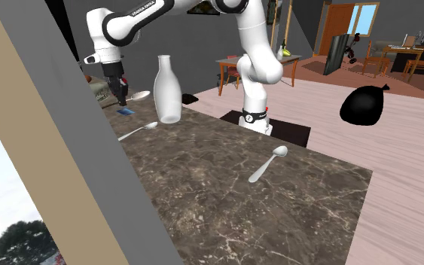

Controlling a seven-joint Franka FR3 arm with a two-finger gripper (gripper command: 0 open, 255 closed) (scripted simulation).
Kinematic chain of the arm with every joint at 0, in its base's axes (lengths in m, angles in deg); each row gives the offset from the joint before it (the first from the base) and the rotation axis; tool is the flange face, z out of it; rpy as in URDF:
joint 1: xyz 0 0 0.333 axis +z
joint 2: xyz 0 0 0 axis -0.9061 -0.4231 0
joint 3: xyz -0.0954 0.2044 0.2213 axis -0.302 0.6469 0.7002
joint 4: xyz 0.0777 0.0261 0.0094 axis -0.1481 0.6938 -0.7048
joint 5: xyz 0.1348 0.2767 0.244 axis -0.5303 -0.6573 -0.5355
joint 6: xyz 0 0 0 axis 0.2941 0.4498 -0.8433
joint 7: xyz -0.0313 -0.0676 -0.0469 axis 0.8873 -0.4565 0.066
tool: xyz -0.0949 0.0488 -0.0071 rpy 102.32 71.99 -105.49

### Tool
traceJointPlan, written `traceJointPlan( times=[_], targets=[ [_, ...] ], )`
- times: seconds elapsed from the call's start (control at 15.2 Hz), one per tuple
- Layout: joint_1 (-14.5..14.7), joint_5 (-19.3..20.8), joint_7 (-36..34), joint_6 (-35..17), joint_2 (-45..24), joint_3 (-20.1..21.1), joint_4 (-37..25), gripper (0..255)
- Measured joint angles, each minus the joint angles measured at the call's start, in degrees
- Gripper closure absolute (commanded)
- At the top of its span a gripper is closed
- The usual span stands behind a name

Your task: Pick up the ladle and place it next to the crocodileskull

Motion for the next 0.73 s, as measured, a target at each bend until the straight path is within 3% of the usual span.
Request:
traceJointPlan(
  times=[0.33,0.73],
  targets=[
    [-0.1,-0.7,0.7,-3.3,-1.5,0.2,2.0,255],
    [-0.2,-1.0,0.8,-3.8,-2.0,0.3,1.9,255]
  ],
)
